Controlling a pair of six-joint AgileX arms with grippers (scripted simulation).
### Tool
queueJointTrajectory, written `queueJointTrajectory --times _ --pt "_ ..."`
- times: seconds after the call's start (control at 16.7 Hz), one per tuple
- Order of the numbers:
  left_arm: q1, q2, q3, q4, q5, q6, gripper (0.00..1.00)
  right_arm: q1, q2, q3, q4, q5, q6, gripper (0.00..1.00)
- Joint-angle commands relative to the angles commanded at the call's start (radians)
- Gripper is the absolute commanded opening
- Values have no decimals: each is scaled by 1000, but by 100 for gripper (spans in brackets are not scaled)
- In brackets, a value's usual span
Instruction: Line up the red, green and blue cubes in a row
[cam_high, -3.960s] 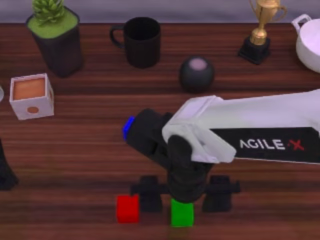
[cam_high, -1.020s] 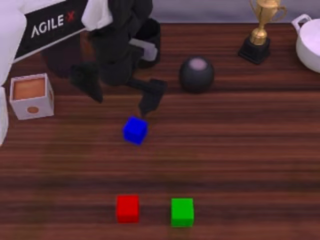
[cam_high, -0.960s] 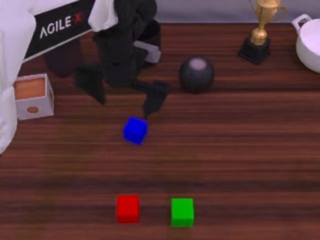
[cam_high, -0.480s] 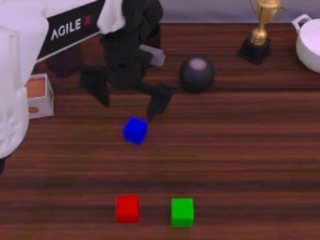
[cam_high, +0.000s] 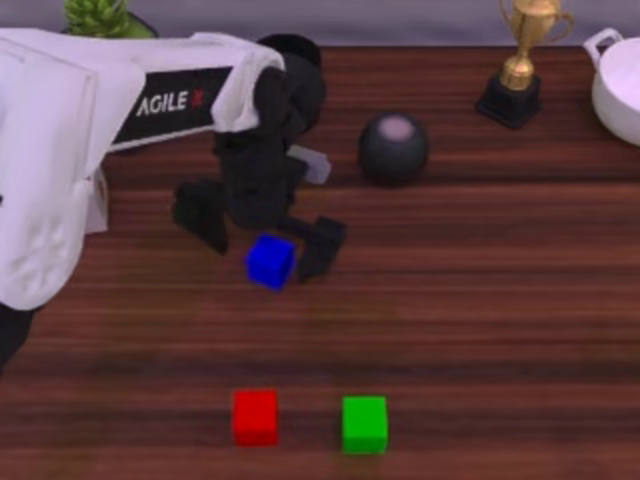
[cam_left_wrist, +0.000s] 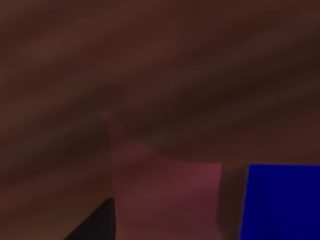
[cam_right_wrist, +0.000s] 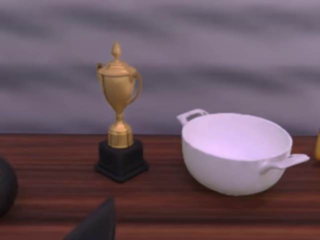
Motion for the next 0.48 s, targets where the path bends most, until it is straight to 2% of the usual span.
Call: queueJointTrajectory --times 0.24,0.48 --pt "0 6 -9 11 0 0 100 0 0 0 0 0 0 100" --pt "0 6 -9 11 0 0 70 0 0 0 0 0 0 100"
